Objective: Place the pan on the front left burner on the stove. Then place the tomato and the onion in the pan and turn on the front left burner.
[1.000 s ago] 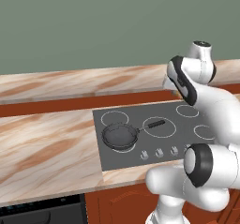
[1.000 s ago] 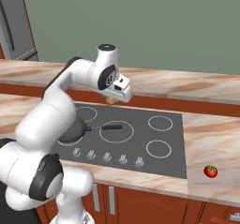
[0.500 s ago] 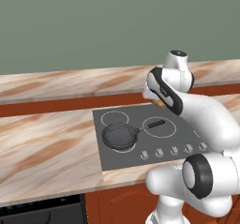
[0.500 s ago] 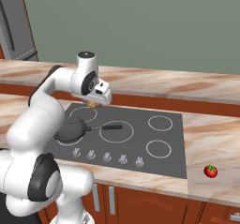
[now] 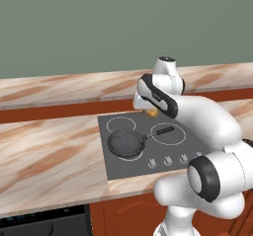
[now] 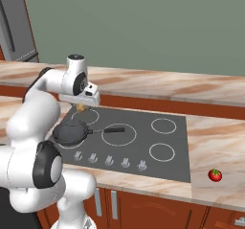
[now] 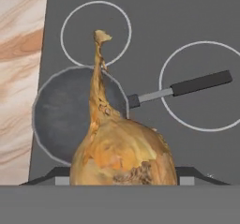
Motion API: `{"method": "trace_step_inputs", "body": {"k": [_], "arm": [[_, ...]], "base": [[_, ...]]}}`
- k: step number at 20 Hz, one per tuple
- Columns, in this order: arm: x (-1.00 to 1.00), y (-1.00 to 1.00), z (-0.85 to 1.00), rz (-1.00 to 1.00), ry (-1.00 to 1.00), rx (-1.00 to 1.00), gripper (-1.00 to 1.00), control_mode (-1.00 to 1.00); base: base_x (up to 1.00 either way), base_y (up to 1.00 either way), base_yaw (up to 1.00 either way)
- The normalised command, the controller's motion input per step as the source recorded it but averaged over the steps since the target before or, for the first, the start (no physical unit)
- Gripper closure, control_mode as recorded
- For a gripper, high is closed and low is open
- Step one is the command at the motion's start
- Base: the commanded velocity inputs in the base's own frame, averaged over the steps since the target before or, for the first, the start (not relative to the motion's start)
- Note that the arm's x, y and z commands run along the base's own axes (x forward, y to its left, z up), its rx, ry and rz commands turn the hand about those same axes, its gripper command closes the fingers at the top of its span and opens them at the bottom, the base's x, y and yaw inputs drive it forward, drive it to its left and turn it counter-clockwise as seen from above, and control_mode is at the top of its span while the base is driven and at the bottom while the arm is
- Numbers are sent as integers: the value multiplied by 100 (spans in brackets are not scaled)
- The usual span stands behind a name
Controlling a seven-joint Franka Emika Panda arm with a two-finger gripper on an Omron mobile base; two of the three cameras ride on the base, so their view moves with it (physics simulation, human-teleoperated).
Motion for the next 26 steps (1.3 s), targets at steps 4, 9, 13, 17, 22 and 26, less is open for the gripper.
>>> {"method": "trace_step_inputs", "body": {"k": [4, 9, 13, 17, 22, 26], "arm": [[0, 56, -36, 11, 9, 0, 100, -100], [9, 48, -38, 8, 9, 0, 100, -100], [9, 40, -42, 7, 9, 0, 100, -100], [14, 28, -44, 5, 8, 0, 100, -100], [23, 23, -47, 4, 6, 0, 100, -100], [30, 7, -43, 3, 1, 0, 100, -100]], "base": [[0, 0, 0], [0, 0, 0], [0, 0, 0], [0, 0, 0], [0, 0, 0], [0, 0, 0]]}}
